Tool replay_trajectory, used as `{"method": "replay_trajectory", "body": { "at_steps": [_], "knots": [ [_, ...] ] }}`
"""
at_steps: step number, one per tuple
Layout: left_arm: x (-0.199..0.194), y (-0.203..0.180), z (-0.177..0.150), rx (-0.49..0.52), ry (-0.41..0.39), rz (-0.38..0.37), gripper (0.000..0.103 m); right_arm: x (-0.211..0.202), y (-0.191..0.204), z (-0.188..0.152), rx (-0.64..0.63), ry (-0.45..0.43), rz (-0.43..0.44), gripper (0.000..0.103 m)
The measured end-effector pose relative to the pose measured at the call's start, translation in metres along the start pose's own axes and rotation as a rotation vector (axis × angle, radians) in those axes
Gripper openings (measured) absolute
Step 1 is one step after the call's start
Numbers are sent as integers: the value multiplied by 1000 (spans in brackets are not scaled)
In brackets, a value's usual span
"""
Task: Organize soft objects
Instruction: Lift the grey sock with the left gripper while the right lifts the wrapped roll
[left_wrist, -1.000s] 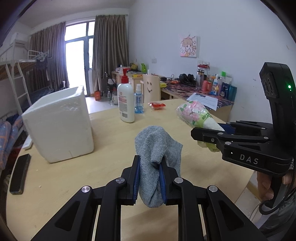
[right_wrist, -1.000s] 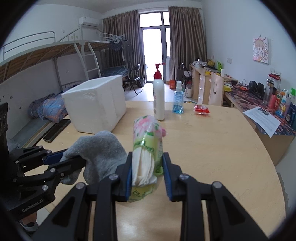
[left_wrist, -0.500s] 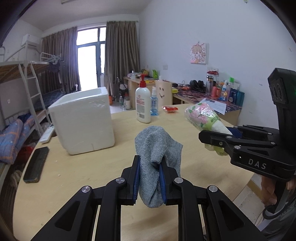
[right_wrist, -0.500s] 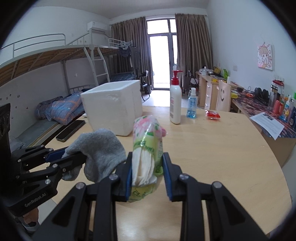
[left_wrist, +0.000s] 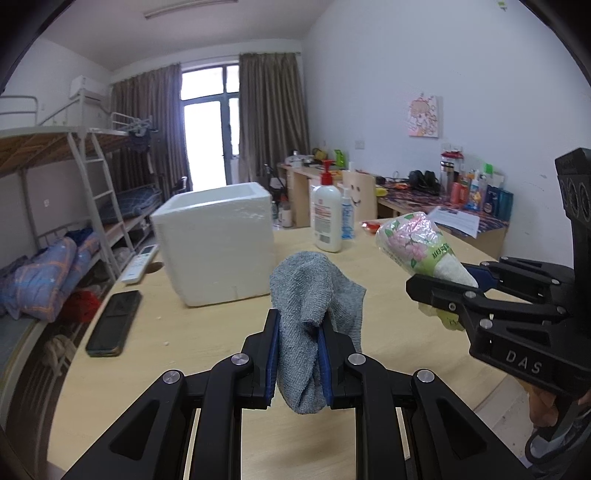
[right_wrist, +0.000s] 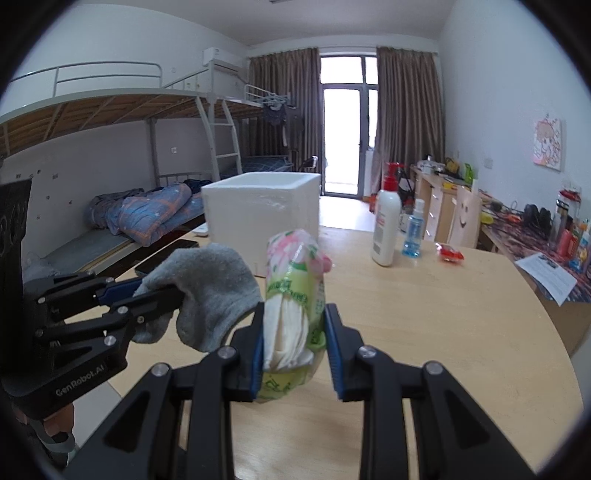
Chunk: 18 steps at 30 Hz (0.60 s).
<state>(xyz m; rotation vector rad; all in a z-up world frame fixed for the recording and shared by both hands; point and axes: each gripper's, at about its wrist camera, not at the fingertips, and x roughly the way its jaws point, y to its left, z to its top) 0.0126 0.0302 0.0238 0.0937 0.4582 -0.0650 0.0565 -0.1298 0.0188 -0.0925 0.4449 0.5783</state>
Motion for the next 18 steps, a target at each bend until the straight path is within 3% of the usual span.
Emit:
{"method": "replay_trajectory", "body": {
  "at_steps": [18],
  "knots": [
    [-24, 51, -9, -72, -25, 113, 20, 19, 51, 7, -48, -20, 96, 33]
  ]
}}
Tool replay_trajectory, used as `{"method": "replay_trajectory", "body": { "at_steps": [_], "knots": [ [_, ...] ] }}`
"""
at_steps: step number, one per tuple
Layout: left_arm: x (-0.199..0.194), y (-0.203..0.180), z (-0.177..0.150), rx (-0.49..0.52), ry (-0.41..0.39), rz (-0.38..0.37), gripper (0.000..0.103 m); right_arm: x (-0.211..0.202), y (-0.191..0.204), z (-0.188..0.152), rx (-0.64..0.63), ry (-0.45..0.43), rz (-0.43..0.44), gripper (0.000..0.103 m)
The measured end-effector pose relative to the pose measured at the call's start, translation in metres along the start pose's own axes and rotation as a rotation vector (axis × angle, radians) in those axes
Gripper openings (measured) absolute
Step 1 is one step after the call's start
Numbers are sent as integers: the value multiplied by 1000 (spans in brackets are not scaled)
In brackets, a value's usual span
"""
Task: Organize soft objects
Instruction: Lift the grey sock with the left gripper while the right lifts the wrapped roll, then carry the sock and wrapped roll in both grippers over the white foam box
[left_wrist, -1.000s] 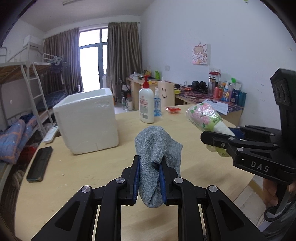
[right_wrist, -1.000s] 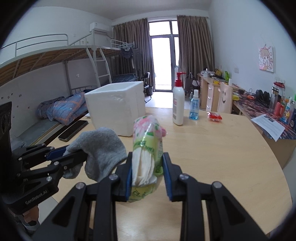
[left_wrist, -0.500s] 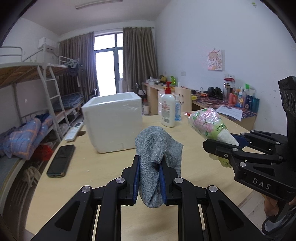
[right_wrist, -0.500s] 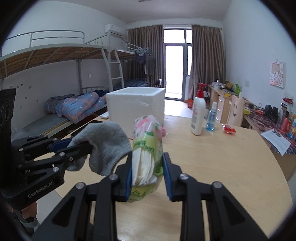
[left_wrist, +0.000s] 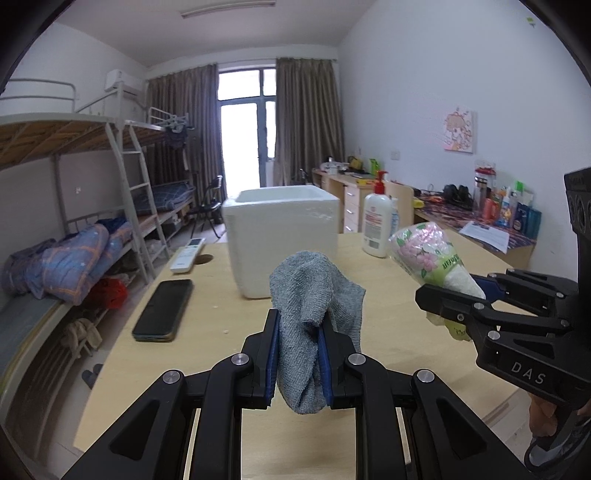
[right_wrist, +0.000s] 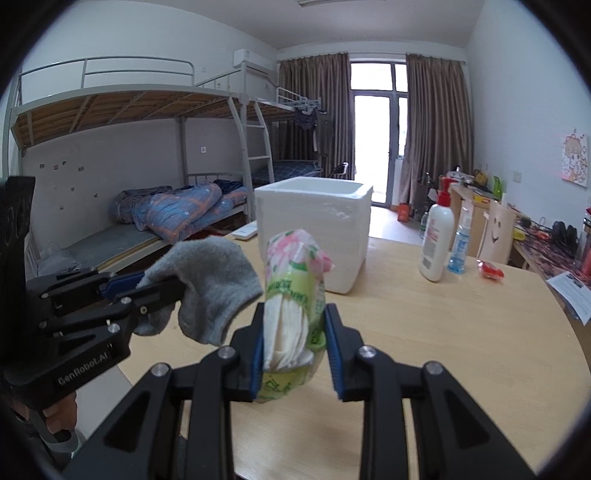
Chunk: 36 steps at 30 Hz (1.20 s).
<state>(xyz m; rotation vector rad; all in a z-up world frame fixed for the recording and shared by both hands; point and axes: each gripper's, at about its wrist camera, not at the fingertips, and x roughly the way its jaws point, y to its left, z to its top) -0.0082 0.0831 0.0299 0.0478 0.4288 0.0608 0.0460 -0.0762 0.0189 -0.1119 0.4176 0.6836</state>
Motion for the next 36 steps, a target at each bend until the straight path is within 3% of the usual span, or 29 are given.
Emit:
{"method": "replay_trajectory", "body": {
  "at_steps": [17, 36],
  "knots": [
    [20, 30, 20, -38, -2, 39, 20, 33, 10, 27, 5, 26, 32, 33],
    [61, 50, 74, -26, -17, 20, 20, 66, -8, 85, 33, 32, -30, 33]
  ]
}}
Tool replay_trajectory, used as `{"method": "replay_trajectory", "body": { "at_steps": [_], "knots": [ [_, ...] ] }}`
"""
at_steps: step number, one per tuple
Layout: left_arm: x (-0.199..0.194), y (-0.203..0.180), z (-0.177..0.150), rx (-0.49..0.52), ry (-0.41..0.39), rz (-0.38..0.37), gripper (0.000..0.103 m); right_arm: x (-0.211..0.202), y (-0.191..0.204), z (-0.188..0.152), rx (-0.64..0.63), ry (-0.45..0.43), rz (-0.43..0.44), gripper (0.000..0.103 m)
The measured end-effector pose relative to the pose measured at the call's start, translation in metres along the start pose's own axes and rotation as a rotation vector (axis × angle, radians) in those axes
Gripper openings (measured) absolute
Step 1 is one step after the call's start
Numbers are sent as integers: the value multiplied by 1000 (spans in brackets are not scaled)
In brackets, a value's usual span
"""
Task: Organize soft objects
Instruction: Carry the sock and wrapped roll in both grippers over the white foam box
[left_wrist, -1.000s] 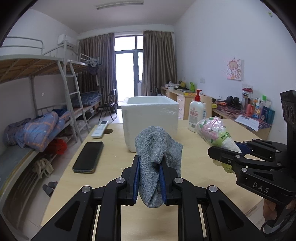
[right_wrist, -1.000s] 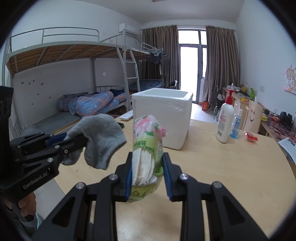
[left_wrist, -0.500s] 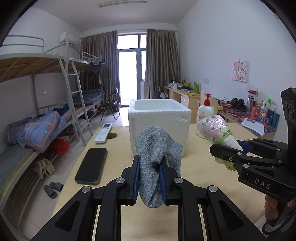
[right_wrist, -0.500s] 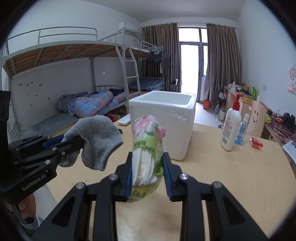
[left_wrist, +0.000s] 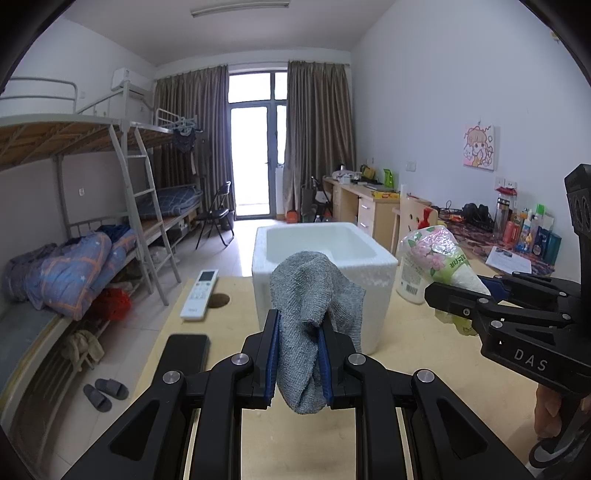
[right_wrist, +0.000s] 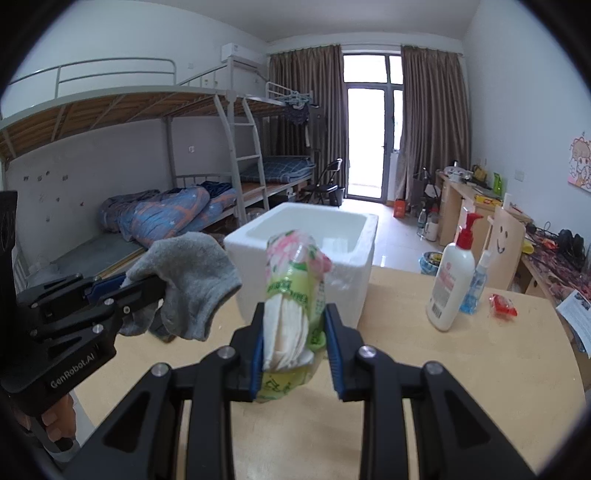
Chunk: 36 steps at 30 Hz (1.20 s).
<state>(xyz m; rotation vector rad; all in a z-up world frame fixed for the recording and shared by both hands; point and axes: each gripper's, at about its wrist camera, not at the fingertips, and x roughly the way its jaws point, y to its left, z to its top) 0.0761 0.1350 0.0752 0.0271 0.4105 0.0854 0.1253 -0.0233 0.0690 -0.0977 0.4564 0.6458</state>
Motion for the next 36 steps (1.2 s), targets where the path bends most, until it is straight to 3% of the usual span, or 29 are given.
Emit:
{"method": "replay_trajectory", "body": {
  "at_steps": [13, 36],
  "knots": [
    [25, 6, 34, 32, -26, 17, 20, 31, -7, 31, -24, 15, -13, 33],
    [75, 13, 77, 40, -31, -27, 20, 74, -19, 69, -46, 7, -16, 33]
  ]
}}
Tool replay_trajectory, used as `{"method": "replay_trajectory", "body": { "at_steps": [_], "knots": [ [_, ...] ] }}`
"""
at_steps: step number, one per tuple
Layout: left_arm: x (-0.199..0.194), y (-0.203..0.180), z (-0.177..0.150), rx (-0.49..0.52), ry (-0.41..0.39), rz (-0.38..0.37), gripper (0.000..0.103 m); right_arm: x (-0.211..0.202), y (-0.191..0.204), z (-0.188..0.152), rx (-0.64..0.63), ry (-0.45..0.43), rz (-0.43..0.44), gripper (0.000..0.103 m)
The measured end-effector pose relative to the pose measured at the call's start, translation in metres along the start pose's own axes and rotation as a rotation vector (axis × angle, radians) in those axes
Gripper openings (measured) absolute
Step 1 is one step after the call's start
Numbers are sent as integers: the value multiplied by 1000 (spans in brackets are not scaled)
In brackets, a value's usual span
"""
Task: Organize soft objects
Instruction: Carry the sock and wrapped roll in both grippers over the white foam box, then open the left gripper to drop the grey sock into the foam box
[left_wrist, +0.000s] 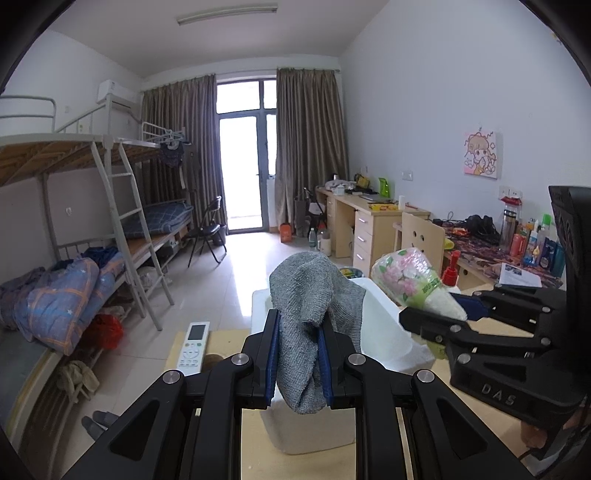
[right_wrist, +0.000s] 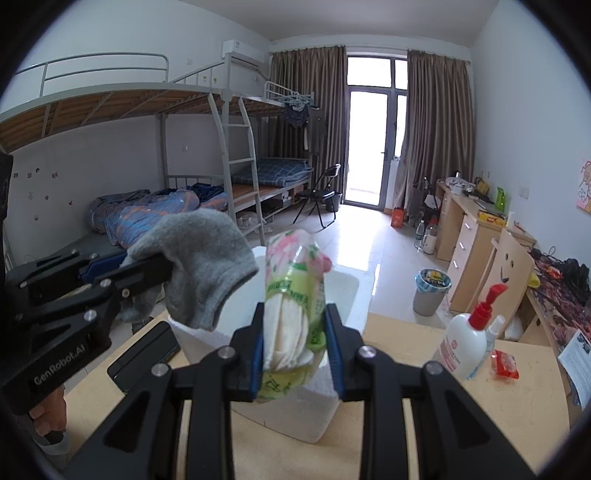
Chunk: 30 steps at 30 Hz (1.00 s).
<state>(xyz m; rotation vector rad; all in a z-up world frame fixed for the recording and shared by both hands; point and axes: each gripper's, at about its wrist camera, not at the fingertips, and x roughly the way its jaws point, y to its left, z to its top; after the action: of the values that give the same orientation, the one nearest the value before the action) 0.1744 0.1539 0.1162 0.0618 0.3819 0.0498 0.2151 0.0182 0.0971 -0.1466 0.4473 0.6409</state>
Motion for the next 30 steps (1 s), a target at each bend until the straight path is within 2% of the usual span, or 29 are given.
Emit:
{"method": "replay_trajectory", "body": {
  "at_steps": [5, 9, 12, 25, 28, 30],
  "knots": [
    [16, 1, 5, -9, 17, -13, 20, 12, -3, 2, 8, 8, -3, 33],
    [28, 3, 8, -26, 57, -57, 20, 17, -7, 3, 12, 14, -4, 33],
    [35, 2, 11, -21, 56, -47, 20, 17, -9, 1, 17, 14, -10, 33],
    [66, 2, 10, -46, 113, -92, 20, 8, -20, -1, 37, 17, -58, 33],
    [69, 3, 10, -45, 119, -80, 21, 7, -21, -3, 38, 18, -65, 33],
    [74, 5, 11, -57, 132, -62, 26, 7, -23, -3, 41, 19, -67, 33]
  ]
}}
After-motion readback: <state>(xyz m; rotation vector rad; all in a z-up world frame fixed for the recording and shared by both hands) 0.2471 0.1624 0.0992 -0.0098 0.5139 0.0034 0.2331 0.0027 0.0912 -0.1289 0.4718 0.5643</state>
